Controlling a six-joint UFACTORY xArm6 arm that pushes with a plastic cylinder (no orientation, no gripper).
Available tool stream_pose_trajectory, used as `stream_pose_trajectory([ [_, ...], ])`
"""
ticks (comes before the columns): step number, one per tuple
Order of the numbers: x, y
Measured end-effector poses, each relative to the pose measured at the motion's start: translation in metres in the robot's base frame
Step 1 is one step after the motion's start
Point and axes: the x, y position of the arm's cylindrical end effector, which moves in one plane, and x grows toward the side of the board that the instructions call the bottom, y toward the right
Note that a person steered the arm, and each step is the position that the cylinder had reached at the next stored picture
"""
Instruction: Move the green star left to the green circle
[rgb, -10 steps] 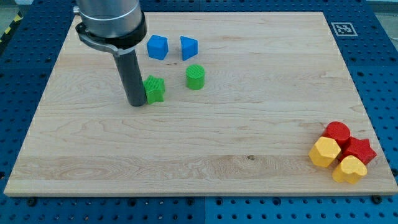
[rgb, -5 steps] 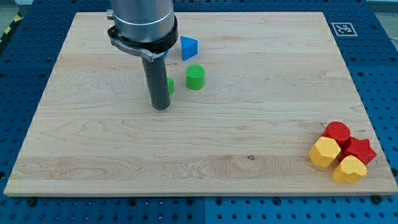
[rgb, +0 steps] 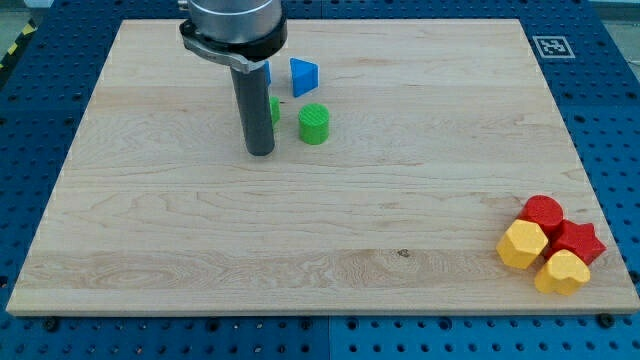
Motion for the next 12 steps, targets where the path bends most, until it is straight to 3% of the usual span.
stream_pose_trajectory([
  [1, 0.0, 0.015],
  [2, -0.001, -0.012],
  [4, -0.076, -0.079],
  [12, -0.068, -0.014],
])
